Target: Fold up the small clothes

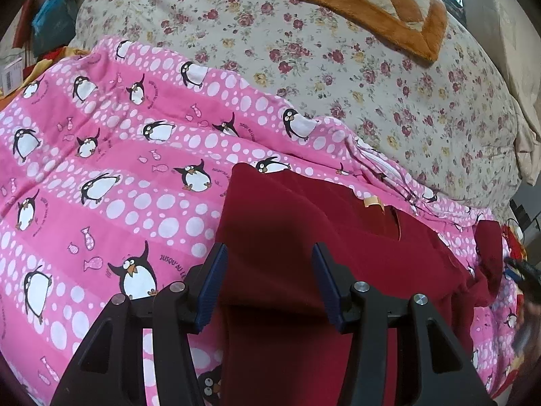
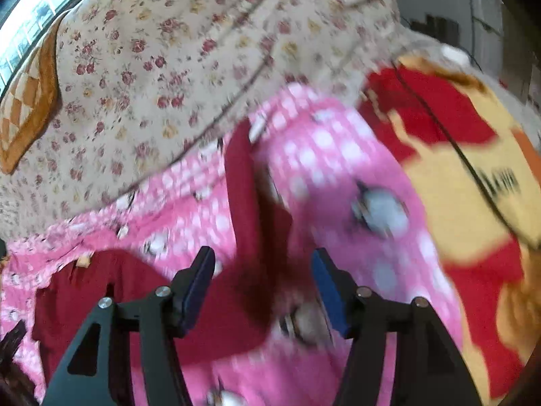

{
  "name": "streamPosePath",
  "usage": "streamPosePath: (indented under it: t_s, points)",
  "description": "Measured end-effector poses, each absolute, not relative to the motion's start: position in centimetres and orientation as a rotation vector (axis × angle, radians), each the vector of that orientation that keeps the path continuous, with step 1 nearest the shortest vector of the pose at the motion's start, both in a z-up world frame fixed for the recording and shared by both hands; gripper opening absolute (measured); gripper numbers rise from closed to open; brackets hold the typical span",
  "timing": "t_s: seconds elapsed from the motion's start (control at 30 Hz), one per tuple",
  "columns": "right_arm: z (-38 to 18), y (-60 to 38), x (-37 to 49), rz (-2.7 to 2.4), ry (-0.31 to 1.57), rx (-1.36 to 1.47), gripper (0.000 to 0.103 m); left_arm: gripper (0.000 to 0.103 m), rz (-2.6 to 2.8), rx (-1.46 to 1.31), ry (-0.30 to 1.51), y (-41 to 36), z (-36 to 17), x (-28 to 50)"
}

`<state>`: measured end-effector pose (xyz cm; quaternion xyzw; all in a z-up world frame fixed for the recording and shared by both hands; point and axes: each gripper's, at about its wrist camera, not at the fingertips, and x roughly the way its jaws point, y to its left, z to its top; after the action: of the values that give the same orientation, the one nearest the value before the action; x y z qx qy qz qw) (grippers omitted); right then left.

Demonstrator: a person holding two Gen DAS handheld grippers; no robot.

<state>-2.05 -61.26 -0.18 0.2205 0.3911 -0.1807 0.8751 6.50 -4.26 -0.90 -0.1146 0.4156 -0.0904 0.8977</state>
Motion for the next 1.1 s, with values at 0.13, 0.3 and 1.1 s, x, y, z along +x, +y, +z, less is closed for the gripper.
streamPosePath:
  t_s: [0.13,0.3,1.1]
  points:
    - [-0.8,-61.9,3.0,-0.392,0.827,0.395,0.061,0.031,-0.182,-0.252,0.871,-3.8,-1.1,6.9]
    - [-0.3,-61.9,4.4,-0.359,0.794,0.463,0.006,0.031,-0.176,-0.345,0.897,-2.4,-1.4,7.5]
    - [4.5,-29.0,9.8,0.383,0.78,0.448,0.006,0.031,-0.184,-0.457,0.865,1.1,0.0,6.7]
